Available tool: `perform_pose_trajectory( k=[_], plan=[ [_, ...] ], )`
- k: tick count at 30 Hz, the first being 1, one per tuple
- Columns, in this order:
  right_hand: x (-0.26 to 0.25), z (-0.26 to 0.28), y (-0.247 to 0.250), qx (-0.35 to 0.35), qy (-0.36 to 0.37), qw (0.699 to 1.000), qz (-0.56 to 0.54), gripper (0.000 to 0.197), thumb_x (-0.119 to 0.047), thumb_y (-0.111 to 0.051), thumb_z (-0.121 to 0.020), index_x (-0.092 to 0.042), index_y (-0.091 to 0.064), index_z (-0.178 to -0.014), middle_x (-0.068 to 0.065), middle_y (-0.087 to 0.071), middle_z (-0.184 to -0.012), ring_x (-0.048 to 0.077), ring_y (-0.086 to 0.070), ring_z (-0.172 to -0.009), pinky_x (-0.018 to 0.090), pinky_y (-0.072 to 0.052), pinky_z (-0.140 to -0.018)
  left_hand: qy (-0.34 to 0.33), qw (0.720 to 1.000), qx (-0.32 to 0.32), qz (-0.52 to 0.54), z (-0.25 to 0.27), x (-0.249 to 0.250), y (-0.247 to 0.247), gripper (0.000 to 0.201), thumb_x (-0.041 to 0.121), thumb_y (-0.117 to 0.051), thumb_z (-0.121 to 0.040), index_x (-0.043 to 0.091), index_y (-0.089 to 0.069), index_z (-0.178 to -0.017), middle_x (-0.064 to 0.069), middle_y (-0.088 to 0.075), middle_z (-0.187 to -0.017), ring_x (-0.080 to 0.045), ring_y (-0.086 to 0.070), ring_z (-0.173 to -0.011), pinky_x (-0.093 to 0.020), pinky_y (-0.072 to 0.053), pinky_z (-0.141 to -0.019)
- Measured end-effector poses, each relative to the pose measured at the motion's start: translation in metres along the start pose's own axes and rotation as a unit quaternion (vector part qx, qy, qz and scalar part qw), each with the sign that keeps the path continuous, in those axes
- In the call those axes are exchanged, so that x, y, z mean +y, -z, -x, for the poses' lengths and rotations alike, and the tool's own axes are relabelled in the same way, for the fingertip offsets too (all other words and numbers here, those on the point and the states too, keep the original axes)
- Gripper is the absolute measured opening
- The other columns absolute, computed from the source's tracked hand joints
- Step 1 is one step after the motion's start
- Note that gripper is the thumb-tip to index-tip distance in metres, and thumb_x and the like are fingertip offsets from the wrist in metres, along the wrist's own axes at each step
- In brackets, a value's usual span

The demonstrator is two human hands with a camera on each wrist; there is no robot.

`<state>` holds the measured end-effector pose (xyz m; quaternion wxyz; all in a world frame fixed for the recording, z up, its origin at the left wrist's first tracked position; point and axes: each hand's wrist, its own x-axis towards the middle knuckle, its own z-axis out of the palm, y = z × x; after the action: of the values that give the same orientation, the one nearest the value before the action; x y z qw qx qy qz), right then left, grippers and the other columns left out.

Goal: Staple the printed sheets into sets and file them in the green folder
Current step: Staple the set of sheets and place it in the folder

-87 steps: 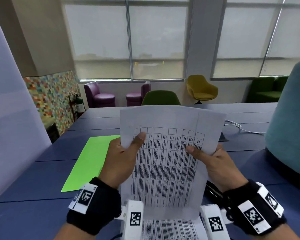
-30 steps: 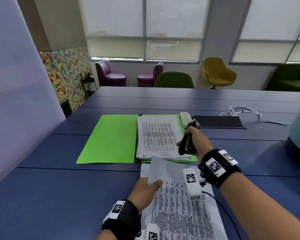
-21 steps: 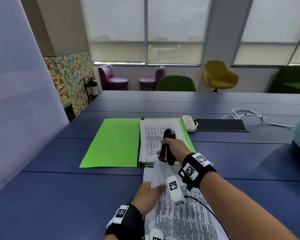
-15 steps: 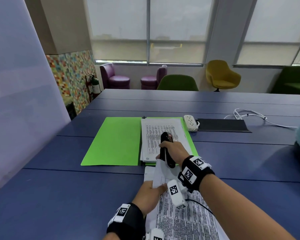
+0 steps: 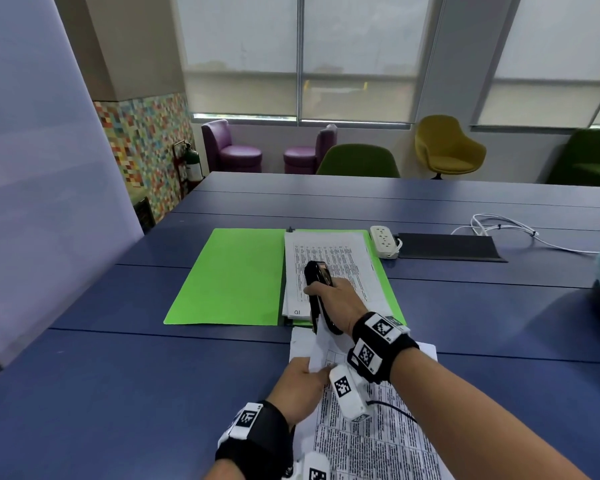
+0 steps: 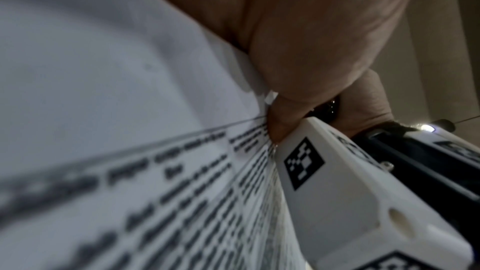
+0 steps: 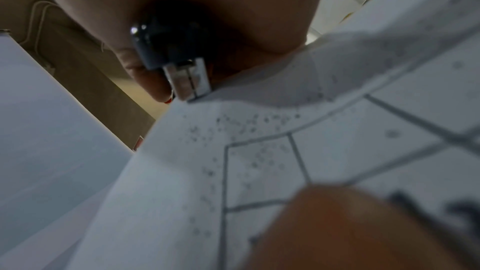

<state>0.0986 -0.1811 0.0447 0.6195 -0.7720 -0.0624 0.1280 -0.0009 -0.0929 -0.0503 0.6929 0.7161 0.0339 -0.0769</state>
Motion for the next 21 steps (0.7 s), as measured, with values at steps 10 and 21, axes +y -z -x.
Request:
perform_pose_trajectory(
  k=[10, 21],
  plan=[
    [0.0027, -0.0002, -0.0009, 0.003, 0.019, 1.0, 0.012, 0.031, -0.015, -0.067, -0.086, -0.014, -0.048, -0.061, 0.004, -0.045, -0.055, 0.021, -0.043, -0.051, 0.03, -0.033, -0.054, 0.01, 0.999, -0.002, 0.04, 0.004, 0.0059, -0.0011, 0.031, 0.023, -0.059, -0.095, -0.006, -0.07, -0.098, -0.012, -0.074, -0.098, -0.02, -0.061, -0.087, -0.032, -0.043, -0.079],
    [0.0082, 0.005, -0.0015, 0.002, 0.045, 0.998, 0.047, 0.04, -0.013, -0.065, -0.085, -0.017, -0.038, -0.056, -0.004, -0.036, -0.048, 0.018, -0.035, -0.049, 0.03, -0.03, -0.054, 0.026, 0.999, -0.022, -0.012, 0.0061, 0.0068, -0.0023, 0.032, 0.028, -0.056, -0.096, 0.001, -0.07, -0.085, -0.005, -0.062, -0.08, -0.019, -0.048, -0.073, -0.025, -0.034, -0.07]
  ],
)
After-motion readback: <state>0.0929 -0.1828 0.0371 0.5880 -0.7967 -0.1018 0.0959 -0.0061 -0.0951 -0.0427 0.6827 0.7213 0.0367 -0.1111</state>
